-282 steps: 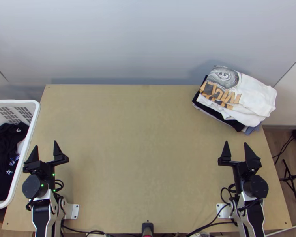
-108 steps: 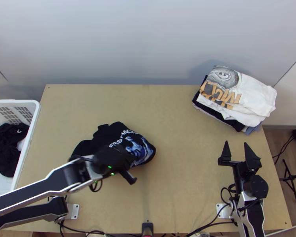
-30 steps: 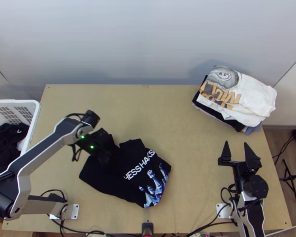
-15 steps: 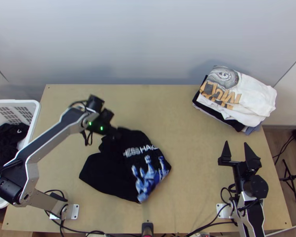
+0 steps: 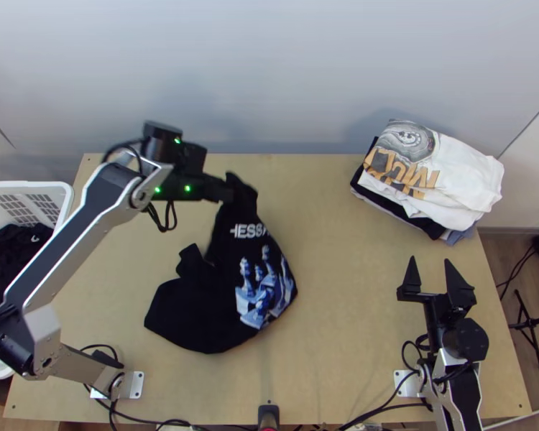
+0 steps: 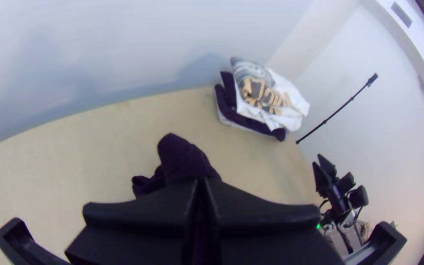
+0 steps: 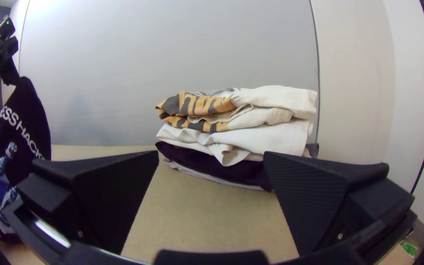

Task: Fold the t-shirt

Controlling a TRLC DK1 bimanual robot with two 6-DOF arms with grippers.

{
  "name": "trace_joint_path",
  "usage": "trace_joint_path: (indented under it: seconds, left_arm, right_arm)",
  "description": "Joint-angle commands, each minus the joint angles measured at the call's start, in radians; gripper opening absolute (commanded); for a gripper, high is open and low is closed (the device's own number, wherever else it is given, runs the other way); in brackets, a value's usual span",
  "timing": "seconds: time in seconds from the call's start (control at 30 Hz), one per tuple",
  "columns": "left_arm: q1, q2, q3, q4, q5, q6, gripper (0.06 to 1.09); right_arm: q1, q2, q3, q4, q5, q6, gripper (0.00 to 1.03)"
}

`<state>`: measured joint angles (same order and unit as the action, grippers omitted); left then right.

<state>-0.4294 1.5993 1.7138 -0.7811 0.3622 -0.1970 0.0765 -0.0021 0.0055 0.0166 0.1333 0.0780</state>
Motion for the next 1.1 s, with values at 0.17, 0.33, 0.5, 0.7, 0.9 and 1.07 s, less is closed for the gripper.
trace_joint_path:
  seconds: [0.17, 0.33, 0.5, 0.7, 0.9, 1.07]
  left_arm:
    - [0.029, -0.088, 0.188, -0.003, 0.003, -0.068, 0.09]
    - [-0.045, -0.096, 0.09, -0.018, 0.009, -0.042, 0.09]
    - [-0.158, -0.119, -0.132, -0.004, 0.007, -0.005, 0.09]
    - [-0.316, -0.084, -0.461, 0.181, -0.002, -0.001, 0.09]
    - [-0.413, 0.017, -0.493, 0.286, -0.005, -0.03, 0.09]
    - [-0.471, 0.134, -0.384, 0.299, -0.009, -0.056, 0.09]
  right_arm:
    - [0.0, 0.001, 0.001, 0.0, 0.002, 0.0, 0.99]
    - [0.0, 0.001, 0.001, 0.0, 0.0, 0.0, 0.99]
    - [0.0, -0.001, -0.001, 0.0, 0.0, 0.0, 0.99]
    - [0.0, 0.001, 0.001, 0.0, 0.0, 0.0, 0.99]
    - [0.0, 0.001, 0.001, 0.0, 0.0, 0.0, 0.99]
    - [0.0, 0.001, 0.001, 0.0, 0.0, 0.0, 0.99]
